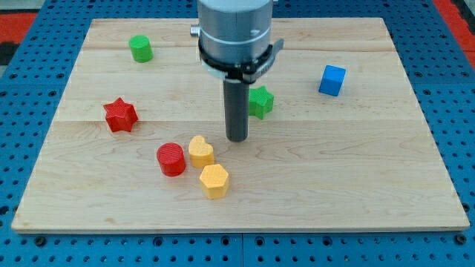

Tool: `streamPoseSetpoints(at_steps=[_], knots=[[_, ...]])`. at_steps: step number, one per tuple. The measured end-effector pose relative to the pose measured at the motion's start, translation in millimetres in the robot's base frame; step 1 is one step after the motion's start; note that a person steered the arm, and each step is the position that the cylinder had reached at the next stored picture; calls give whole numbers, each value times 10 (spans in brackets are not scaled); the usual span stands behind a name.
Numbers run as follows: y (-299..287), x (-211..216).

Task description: Move the red star slightly left

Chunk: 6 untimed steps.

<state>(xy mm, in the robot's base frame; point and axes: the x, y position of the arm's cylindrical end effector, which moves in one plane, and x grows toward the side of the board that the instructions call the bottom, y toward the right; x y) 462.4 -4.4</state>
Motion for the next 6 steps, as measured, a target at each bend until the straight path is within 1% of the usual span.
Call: streamPoseSetpoints(at_steps=[1,2,3,4,5,6], knots=[[-8,-260],[-280,-302],[-705,-302],[-1248,-302],[-1637,-302],[-1793,-297]])
